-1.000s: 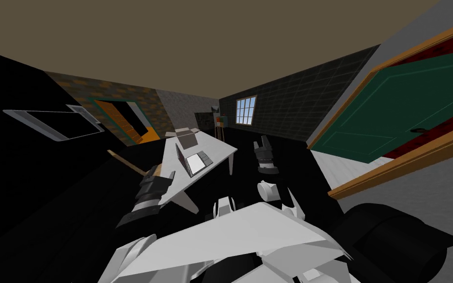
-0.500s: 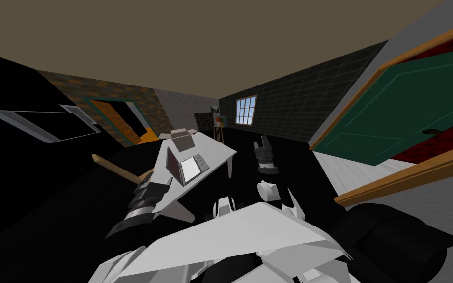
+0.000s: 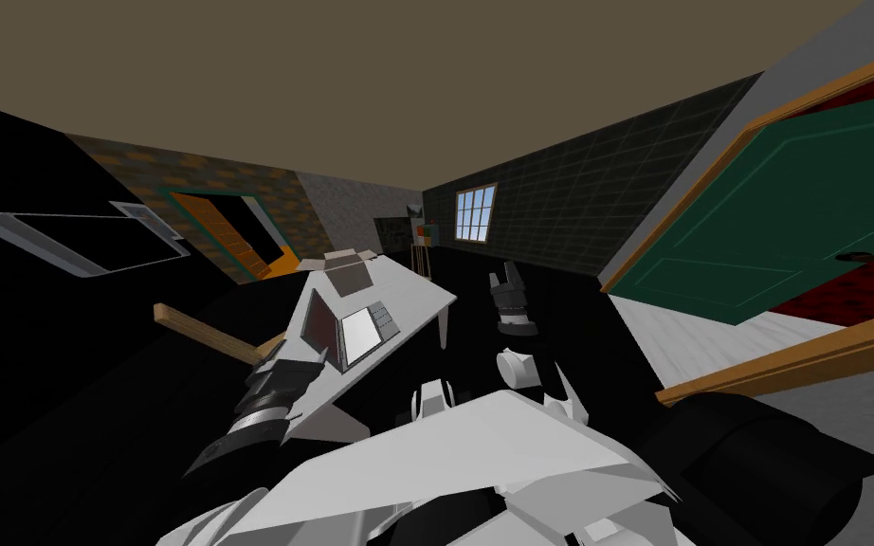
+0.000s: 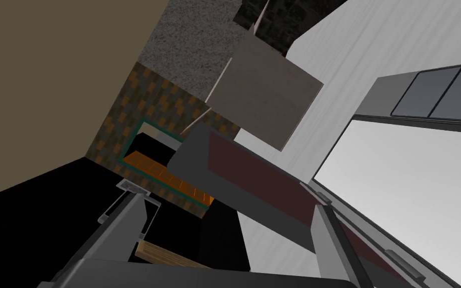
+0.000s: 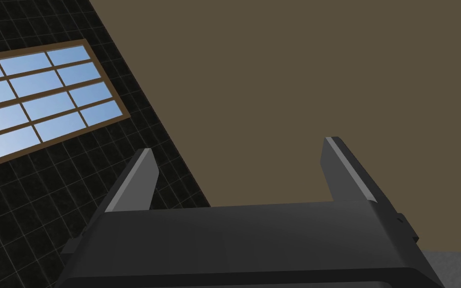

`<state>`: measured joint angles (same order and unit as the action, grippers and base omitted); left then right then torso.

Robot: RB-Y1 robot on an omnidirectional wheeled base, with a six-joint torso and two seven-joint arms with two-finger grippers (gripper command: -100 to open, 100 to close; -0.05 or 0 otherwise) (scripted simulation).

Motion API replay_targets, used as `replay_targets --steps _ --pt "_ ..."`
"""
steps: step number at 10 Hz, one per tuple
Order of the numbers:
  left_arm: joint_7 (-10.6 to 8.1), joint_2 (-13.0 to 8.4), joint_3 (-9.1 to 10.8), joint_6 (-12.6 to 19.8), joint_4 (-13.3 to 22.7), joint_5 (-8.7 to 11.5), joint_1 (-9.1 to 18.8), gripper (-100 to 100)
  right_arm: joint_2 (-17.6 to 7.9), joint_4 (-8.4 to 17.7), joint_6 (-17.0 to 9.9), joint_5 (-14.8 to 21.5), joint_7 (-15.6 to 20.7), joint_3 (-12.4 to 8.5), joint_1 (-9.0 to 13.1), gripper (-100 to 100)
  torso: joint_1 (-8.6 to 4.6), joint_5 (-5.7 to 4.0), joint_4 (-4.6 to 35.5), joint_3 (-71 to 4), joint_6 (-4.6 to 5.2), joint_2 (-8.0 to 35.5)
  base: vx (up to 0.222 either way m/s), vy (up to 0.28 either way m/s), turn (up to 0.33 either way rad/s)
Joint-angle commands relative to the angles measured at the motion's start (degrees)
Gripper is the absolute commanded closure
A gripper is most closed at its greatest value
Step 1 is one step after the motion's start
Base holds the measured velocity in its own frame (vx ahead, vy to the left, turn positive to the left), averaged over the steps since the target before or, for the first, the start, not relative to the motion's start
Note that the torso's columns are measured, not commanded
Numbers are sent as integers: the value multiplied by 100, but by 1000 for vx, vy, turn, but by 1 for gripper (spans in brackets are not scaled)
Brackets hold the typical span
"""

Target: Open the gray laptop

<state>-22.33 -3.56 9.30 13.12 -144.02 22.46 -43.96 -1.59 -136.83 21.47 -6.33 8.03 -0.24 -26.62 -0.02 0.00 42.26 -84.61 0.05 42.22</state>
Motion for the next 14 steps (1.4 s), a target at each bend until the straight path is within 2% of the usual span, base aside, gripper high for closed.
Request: replay_targets --steps 1,2,3,4,7,10,11,14 --pt "-40 21 52 105 -165 26 -79 -100 0 0 0 0 0 0 1 0 12 3 2 5 0 9 92 34 -7" --pt "-22 15 22 48 -106 20 -71 -100 -1 0 0 0 0 -1 0 0 27 7 0 -4 -4 -8 58 23 -4" --pt "-27 15 21 58 -122 23 -78 100 -1 0 0 0 0 -1 0 0 17 6 0 0 -5 3 7 1 3" --pt "153 -175 166 230 -261 -151 -260 100 -1 0 0 0 0 0 1 0 6 2 3 9 -3 14 92 -85 -32" --pt "396 -431 360 465 -443 -385 -507 100 1 0 0 0 0 1 0 0 -58 -3 -33 -18 26 -38 102 -159 3" --pt "578 -623 506 642 -580 -561 -692 100 1 0 0 0 0 1 0 0 25 23 -27 -19 11 -41 71 -108 -33" --pt "525 -598 490 561 -544 -509 -638 100 0 0 0 0 0 0 0 0 37 16 -12 -10 -3 -18 23 -44 -6" --pt "956 -886 654 659 -221 -923 -695 100 1 0 0 0 0 1 0 0 -8 -1 4 12 -13 14 54 -121 -45"
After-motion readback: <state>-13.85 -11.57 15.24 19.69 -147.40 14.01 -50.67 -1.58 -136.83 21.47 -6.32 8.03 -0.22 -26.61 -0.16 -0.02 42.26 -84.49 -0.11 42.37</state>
